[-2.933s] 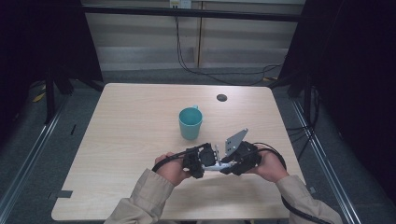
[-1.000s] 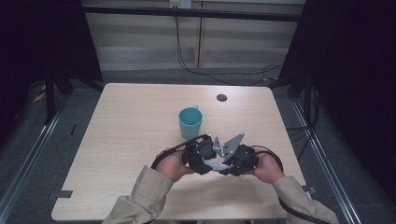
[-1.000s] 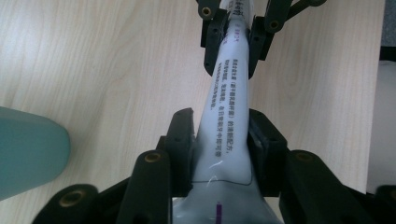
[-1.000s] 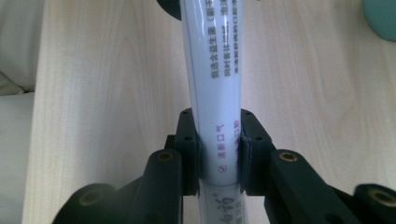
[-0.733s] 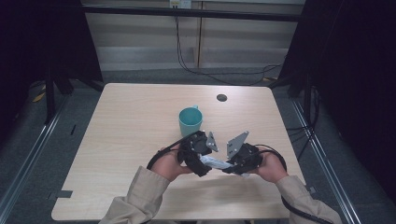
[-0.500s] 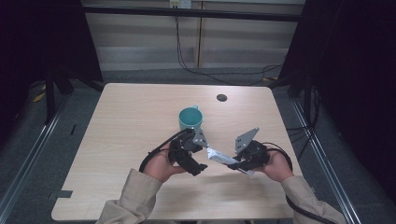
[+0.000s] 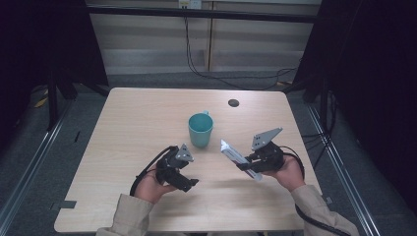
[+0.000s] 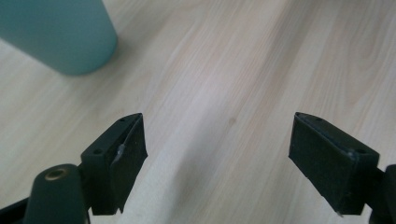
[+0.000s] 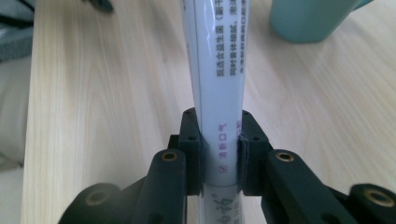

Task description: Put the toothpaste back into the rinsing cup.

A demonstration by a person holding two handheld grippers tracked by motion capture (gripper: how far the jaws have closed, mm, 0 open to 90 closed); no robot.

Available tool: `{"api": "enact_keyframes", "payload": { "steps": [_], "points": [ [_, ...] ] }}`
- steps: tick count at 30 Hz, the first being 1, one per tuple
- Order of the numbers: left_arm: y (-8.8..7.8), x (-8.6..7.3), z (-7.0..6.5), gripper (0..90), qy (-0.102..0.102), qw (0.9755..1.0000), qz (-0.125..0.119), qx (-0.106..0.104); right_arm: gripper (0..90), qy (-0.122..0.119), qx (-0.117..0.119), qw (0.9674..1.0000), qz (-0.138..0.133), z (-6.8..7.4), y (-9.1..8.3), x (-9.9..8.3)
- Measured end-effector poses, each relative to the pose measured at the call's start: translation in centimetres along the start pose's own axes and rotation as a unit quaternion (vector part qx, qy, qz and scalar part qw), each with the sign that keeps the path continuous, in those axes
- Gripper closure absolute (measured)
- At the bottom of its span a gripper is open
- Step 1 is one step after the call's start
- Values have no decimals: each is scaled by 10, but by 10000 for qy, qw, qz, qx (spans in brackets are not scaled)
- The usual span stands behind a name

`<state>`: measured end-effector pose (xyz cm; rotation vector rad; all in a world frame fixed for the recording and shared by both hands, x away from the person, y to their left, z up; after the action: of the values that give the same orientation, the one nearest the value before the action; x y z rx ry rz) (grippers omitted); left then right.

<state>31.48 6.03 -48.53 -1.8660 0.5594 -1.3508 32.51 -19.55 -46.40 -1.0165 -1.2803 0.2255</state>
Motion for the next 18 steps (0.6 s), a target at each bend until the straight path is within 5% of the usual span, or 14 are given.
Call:
{"api": "enact_keyframes", "payload": {
  "steps": [3, 10, 18],
  "points": [
    [5, -13, 5, 191, -171, 9997, 137, 84, 758, 220, -124, 9993, -281, -4, -1, 7],
    [13, -32, 8, 203, -459, 9987, 14, 233, 758, 627, -298, 9945, -785, -10, -3, 19],
    [15, -42, 12, 199, -544, 9972, -179, 486, 758, 862, -437, 9892, -1098, -11, 2, 26]
  ]
}}
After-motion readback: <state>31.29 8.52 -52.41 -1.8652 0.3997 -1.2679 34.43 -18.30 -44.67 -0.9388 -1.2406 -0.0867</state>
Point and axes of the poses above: each handheld gripper's, and its own axes: y roughly forward along the jaws, x roughly out of its top, z roughly to its left, the point moved 5 cm from there along y, roughly forward along the jaws, and after that the axes turned 11 degrees about -x, right-handed, at the moved point
